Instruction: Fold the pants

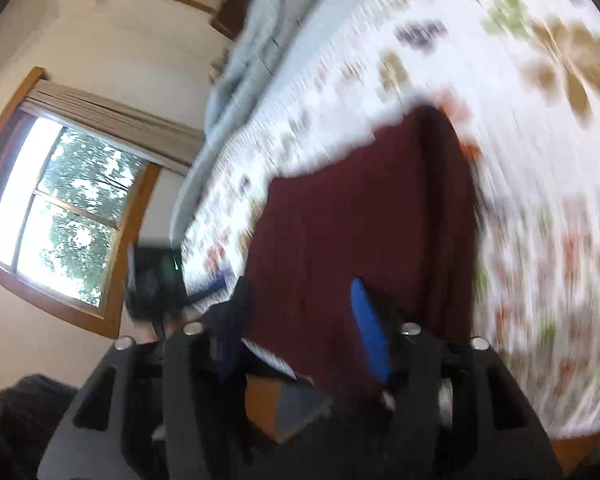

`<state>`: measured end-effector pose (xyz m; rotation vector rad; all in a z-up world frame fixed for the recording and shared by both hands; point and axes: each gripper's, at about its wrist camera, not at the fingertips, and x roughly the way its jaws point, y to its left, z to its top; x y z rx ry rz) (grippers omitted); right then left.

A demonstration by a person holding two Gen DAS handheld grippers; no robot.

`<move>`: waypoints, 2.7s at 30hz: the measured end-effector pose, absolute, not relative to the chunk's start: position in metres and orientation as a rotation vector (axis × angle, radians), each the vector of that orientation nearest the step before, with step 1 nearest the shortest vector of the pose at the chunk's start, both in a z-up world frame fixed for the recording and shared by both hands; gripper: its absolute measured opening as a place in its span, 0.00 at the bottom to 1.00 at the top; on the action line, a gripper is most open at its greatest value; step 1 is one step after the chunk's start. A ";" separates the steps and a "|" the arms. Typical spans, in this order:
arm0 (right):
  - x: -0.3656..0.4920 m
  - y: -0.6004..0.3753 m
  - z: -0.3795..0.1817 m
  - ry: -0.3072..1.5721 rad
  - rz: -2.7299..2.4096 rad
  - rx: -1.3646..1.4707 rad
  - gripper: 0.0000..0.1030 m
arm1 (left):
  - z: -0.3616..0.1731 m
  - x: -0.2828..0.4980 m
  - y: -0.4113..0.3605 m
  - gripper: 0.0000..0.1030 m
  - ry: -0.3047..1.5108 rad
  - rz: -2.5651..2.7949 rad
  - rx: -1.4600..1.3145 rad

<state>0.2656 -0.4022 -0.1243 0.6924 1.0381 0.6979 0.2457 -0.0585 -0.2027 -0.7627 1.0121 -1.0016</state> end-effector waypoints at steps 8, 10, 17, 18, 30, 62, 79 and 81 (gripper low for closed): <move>0.341 -0.409 -0.181 1.115 0.646 0.775 0.00 | -0.231 0.229 -0.090 0.70 1.076 -0.997 -0.676; 0.341 -0.433 -0.212 1.122 0.640 0.890 0.00 | -0.237 0.228 -0.092 0.70 1.082 -1.008 -0.694; 0.330 -0.443 -0.206 1.098 0.563 0.918 0.09 | -0.217 0.237 -0.083 0.70 1.084 -1.045 -0.687; 0.324 -0.446 -0.197 1.079 0.568 0.911 0.26 | -0.202 0.242 -0.074 0.71 1.038 -1.040 -0.678; 0.303 -0.362 -0.177 1.136 0.732 0.798 0.30 | -0.246 0.381 -0.025 0.72 1.067 -0.843 -0.876; 0.312 -0.461 -0.170 1.183 0.511 0.823 0.87 | -0.235 0.288 0.032 0.88 1.093 -0.698 -0.675; 0.339 -0.388 -0.210 1.468 0.659 0.722 0.95 | -0.258 0.306 0.003 0.88 1.233 -0.740 -0.705; 0.342 -0.380 -0.213 1.473 0.661 0.716 0.95 | -0.263 0.307 -0.004 0.88 1.274 -0.756 -0.727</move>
